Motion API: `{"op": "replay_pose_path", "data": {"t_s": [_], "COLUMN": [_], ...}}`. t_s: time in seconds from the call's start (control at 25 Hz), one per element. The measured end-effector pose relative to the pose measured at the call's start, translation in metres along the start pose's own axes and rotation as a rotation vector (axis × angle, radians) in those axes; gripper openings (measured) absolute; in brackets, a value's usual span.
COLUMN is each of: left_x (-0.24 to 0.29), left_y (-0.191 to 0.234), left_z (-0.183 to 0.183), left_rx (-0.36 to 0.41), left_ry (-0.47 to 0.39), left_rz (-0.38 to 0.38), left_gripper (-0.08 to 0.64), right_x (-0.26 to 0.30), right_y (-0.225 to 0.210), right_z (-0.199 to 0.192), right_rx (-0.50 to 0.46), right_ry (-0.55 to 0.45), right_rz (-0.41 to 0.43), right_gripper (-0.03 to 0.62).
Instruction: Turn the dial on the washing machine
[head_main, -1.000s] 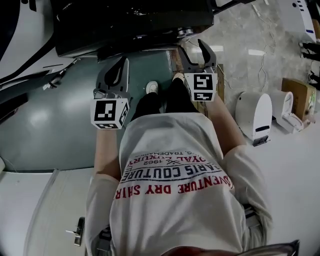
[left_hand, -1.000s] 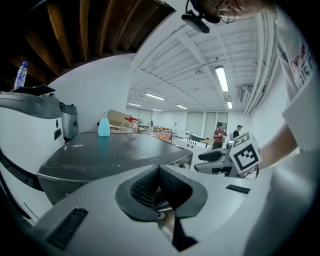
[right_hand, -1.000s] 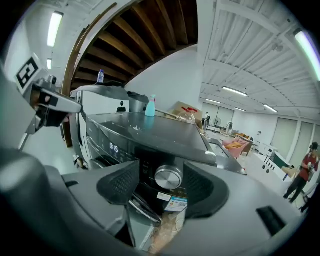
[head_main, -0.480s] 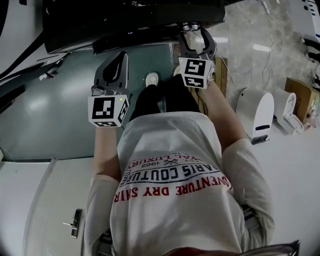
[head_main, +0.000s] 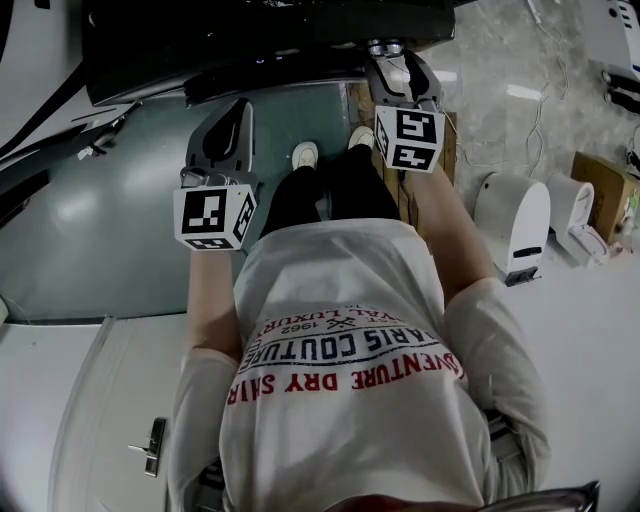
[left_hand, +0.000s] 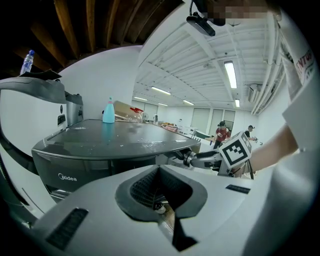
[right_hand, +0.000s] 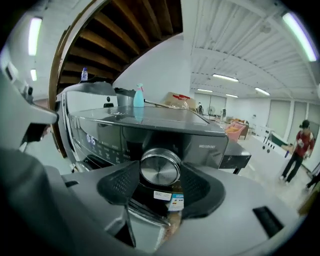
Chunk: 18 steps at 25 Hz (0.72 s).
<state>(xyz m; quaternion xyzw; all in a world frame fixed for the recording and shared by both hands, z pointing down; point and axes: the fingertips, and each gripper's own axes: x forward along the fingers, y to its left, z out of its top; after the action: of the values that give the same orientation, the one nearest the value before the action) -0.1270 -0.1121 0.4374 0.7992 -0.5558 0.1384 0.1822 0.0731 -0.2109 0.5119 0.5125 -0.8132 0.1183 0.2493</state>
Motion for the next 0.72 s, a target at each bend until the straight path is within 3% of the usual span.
{"op": "replay_pose_path", "data": {"t_s": [0.2,0.36,0.48,0.72], "left_x": [0.0,0.002,0.002,0.0], "left_y": [-0.002,-0.004,-0.005,-0.005], "left_z": [-0.003,-0.004,-0.004,-0.008], "left_rx": [0.008,0.016,0.028,0.036], "left_ry": [0.008,0.012,0.018,0.032], "left_rz": [-0.008,-0.018,-0.024,-0.023], "left_gripper": [0.015,0.015,0.017,0.017], "right_x": [0.0,0.001,-0.002,-0.01], "right_y": [-0.005,-0.005,-0.004,0.008], "right_z": [-0.003,-0.003,-0.001,-0.005], "right_rx": [0.177,0.194,0.108,-0.22], "right_ry": [-0.017,-0.036,-0.054,-0.064], "right_rz": [0.084,0.094,0.047,-0.071], "right_gripper": [0.268,0.272,0.284,0.307]}}
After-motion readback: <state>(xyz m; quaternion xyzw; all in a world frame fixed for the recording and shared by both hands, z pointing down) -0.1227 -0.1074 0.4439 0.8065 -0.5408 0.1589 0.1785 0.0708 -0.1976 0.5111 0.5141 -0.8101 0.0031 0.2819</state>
